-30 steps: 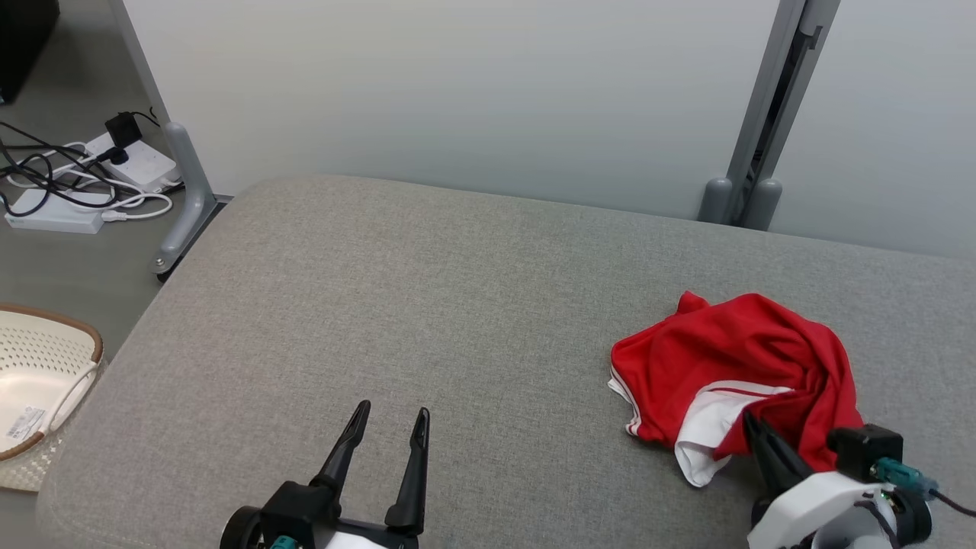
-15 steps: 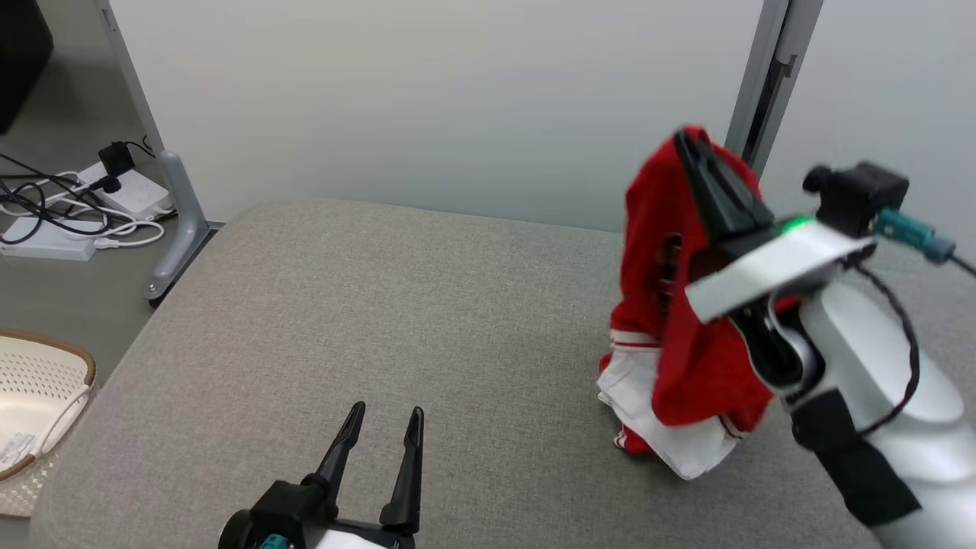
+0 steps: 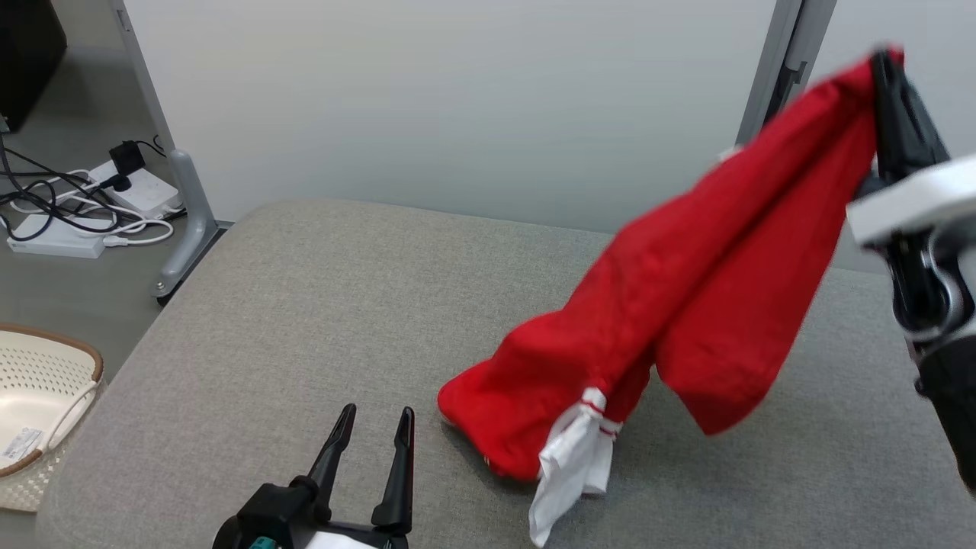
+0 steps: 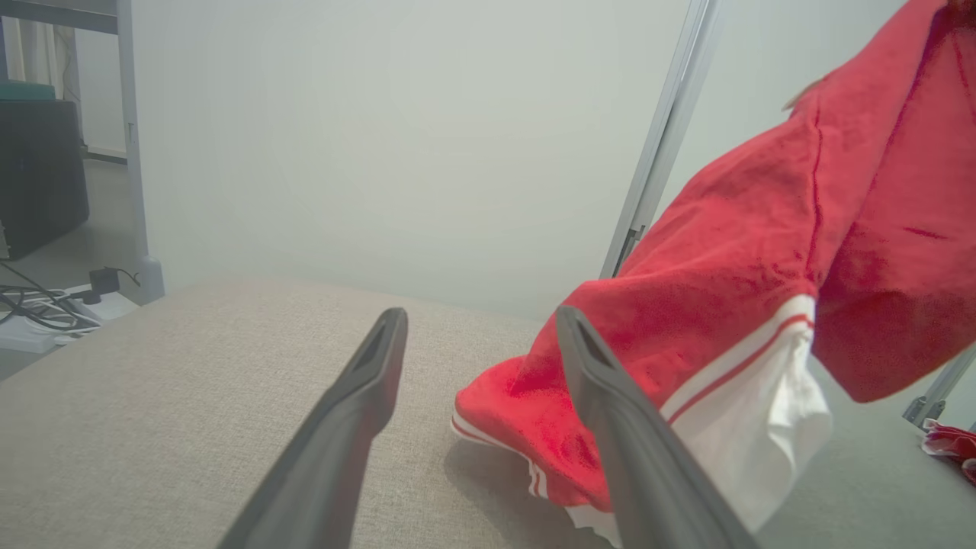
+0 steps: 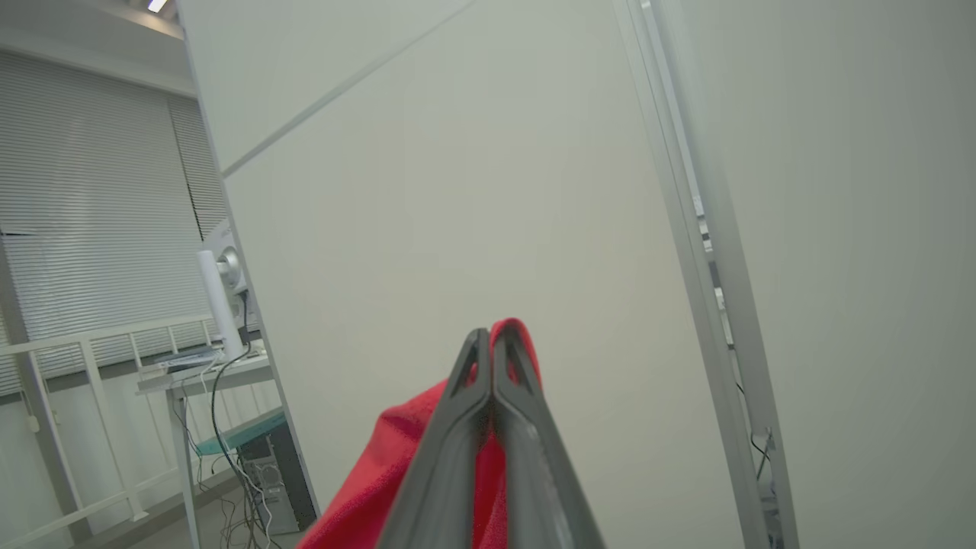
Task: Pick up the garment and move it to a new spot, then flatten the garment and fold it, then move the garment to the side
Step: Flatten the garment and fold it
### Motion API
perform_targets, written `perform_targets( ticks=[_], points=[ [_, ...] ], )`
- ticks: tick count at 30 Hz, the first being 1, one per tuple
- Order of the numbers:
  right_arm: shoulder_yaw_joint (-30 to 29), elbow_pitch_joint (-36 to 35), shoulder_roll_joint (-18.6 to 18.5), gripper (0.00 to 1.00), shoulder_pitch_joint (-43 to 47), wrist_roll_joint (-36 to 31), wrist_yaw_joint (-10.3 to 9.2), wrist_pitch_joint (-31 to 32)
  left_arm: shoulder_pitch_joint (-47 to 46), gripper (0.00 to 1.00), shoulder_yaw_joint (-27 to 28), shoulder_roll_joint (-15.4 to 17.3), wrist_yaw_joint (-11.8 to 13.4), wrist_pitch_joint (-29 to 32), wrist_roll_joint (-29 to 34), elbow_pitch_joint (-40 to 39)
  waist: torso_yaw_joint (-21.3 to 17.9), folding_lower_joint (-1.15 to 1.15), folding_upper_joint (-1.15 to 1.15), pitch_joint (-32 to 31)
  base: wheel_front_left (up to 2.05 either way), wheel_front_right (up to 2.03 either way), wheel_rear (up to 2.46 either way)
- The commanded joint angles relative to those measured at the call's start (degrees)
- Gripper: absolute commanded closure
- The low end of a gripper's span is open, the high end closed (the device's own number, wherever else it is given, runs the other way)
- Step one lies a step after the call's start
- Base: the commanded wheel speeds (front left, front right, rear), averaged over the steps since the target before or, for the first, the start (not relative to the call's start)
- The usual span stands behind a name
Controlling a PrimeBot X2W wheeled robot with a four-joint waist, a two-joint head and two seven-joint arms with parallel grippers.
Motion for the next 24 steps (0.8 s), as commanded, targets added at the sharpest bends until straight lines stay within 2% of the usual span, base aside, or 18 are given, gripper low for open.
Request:
perform_targets(
  ticks=[1, 2, 4, 9, 10, 11, 15, 19, 24],
  points=[
    [0.1, 2.5, -1.5, 1.00, 3.5, 0.7, -0.01, -0.2, -0.1, 0.00, 0.0, 0.2, 0.1, -0.2, -0.3, -0.2, -0.3, 0.00, 0.00, 0.3, 0.00, 0.00, 0.00],
    [0.3, 7.1, -3.5, 1.00, 7.7, 2.1, -0.01, -0.2, -0.2, 0.00, -0.3, 0.2, 0.2, -0.2, -0.4, -0.4, -0.6, 0.00, 0.00, 0.7, 0.00, 0.00, 0.00],
    [1.3, 11.6, -5.3, 1.00, 11.6, 2.8, -0.01, 0.0, -0.5, 0.00, -0.6, 0.2, 0.4, -0.2, -0.4, -0.5, -1.0, 0.00, 0.00, 1.2, 0.00, 0.00, 0.00],
    [3.7, 20.3, -8.2, 0.99, 19.6, 5.0, -0.01, 2.3, -1.2, 0.00, -0.9, 0.2, 1.0, -0.2, -0.2, -0.7, -2.8, 0.00, 0.00, 2.4, 0.00, 0.00, 0.00],
    [4.3, 21.7, -8.5, 0.36, 20.4, 4.9, -0.01, 2.6, -1.4, 0.00, -1.0, 0.2, 1.1, -0.2, -0.1, -0.6, -3.2, 0.00, 0.00, 2.6, 0.00, 0.00, 0.00],
    [4.8, 23.3, -8.5, 0.00, 21.3, 5.0, -0.01, 3.1, -1.5, 0.00, -1.0, 0.2, 1.3, -0.2, -0.2, -0.6, -3.7, 0.00, 0.00, 2.7, 0.00, 0.00, 0.00],
    [6.2, 24.4, -8.2, 0.00, 23.2, 6.4, -0.01, 3.0, -1.9, 0.00, -1.2, 0.2, 1.6, -0.2, -0.2, -0.7, -5.6, 0.00, 0.00, 3.3, 0.00, 0.00, 0.00],
    [8.1, 22.9, -9.5, 0.00, 23.3, 5.3, -0.02, 1.3, -2.5, 0.00, -1.1, 0.2, 1.9, -0.2, -0.3, -1.0, -7.4, 0.00, 0.00, 3.4, 0.00, 0.00, 0.00],
    [7.7, 16.4, -10.8, 0.00, 22.4, 3.4, -0.01, -0.3, -3.0, 0.00, -0.8, 0.3, 2.1, -0.2, -0.3, -1.2, -8.7, 0.00, 0.00, 3.3, 0.00, 0.00, 0.00]
  ],
)
